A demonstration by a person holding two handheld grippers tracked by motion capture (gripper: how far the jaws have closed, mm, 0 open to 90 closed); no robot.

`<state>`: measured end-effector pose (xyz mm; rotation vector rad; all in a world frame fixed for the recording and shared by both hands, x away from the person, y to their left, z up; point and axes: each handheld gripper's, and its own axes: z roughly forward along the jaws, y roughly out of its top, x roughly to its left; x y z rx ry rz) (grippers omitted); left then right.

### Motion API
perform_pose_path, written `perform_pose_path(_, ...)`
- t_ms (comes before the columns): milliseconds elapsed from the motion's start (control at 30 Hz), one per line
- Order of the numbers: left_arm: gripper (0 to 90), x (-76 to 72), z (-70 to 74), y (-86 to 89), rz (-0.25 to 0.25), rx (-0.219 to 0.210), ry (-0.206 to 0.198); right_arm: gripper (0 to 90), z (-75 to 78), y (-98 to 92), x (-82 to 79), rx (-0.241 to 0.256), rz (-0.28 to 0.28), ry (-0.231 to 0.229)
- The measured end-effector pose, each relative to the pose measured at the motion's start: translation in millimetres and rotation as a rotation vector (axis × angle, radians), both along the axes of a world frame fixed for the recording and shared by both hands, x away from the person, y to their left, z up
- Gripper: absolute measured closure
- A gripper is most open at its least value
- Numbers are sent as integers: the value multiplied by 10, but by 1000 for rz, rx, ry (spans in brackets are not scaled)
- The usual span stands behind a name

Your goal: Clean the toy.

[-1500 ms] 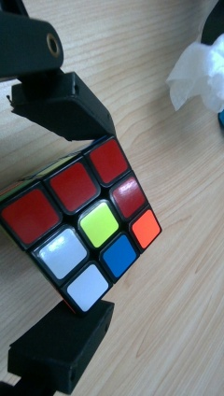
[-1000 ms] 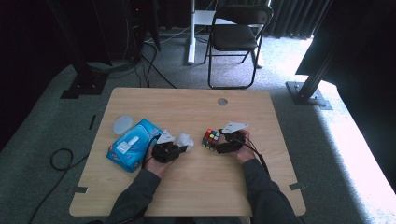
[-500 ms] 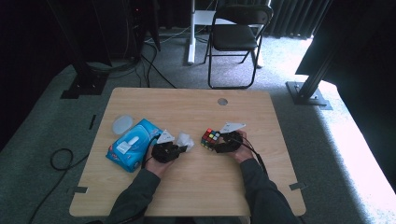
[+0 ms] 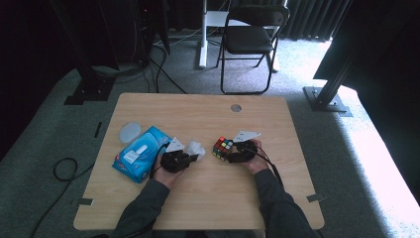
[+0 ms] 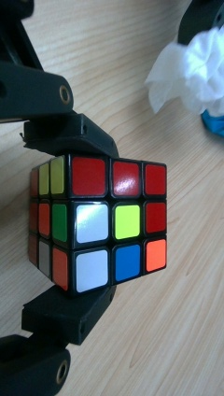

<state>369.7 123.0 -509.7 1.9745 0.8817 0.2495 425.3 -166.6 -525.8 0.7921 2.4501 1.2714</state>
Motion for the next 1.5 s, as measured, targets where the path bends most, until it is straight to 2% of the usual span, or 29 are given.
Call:
perform_pose_path(300,822,1,8,0,0,-3,-4,342,65,-35,-88,24,24,-6)
perform_pose_path(433,823,-2,17,-4,2,-7,-7,342,69,-30,-126,17,44,-4)
perform_pose_path(800,835,-10,66,-18,-7,-14,-17,342,176,29,-262,21,103,-39)
perform_pose_path(1133,841,10,146,-50,-16,-20,-30,342,184,123,-357,-1,152,-49)
perform_pose_path(1500,840,49,290,-87,-20,-35,-59,342,175,211,-428,-2,186,-53)
